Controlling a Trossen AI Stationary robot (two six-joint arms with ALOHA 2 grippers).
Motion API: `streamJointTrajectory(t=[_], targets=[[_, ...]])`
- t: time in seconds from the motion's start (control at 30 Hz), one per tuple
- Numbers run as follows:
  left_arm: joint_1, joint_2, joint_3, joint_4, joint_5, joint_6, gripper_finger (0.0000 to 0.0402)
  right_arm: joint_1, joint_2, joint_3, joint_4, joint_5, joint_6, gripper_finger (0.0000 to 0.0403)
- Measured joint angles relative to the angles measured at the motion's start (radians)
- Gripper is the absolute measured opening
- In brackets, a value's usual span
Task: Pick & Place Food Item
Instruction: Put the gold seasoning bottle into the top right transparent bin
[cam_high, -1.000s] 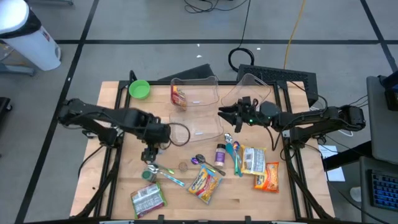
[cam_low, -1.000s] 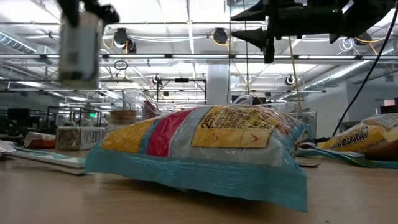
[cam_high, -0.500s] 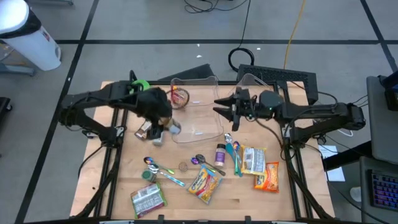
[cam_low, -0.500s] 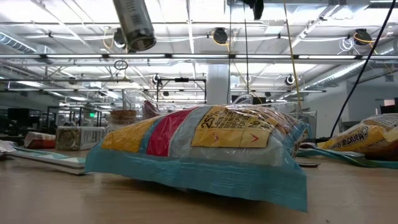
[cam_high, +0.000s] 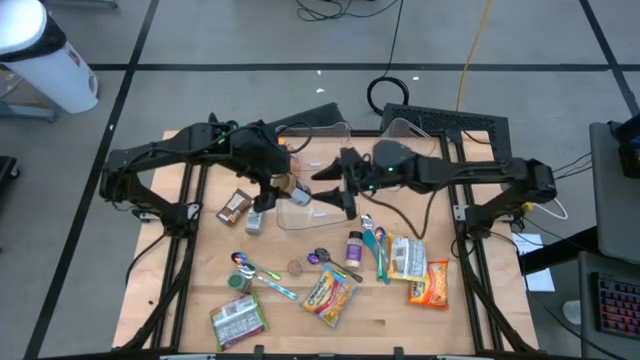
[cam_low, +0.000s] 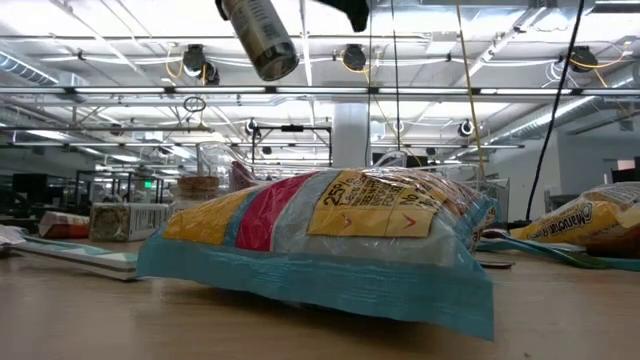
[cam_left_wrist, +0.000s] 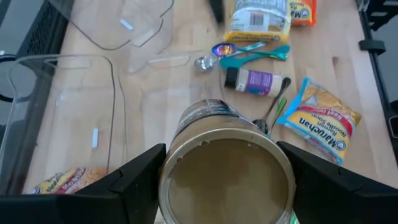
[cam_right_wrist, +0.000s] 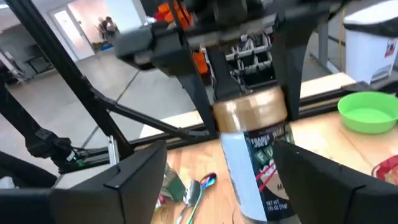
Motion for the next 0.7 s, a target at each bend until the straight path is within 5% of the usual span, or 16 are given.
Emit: streamJointTrajectory(t=[0.7], targets=[[0.002,0.001,-0.001,0.098,0.051,-0.01,0.0281,-0.028,0.151,0.002,0.059,0.07,0.001,0.0321]])
